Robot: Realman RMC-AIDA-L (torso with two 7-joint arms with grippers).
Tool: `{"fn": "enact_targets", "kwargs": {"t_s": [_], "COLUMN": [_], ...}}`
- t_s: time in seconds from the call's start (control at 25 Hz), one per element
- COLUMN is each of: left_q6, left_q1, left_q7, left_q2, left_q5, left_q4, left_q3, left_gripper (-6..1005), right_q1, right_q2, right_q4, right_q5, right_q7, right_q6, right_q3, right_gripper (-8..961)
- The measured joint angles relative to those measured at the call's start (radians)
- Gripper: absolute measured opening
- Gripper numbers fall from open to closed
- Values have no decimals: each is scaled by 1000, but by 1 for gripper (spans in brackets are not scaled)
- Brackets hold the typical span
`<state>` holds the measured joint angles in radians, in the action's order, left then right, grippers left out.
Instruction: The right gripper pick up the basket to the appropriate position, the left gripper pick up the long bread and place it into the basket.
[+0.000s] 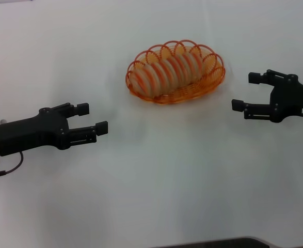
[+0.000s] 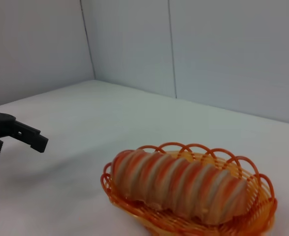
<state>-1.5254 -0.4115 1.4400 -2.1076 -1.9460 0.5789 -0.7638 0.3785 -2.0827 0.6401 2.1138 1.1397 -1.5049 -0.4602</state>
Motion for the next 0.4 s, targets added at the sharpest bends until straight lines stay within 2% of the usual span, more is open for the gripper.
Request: {"fn": "enact_targets", "kwargs": {"t_s": [0.4], "left_q6": [3], "left_q1": [-4], "left_q7": [3], "left_q2": [4], "left_q5": [-4], "left_q4": [-2], "left_q3": [0], "left_gripper": [891], "right_q1": [-3], "right_q2": [0], "right_q4": [-55], "right_q5": [4], "right_q7": [-18], "right_q6": [34], "right_q3": [-17], "right_gripper": [930]}}
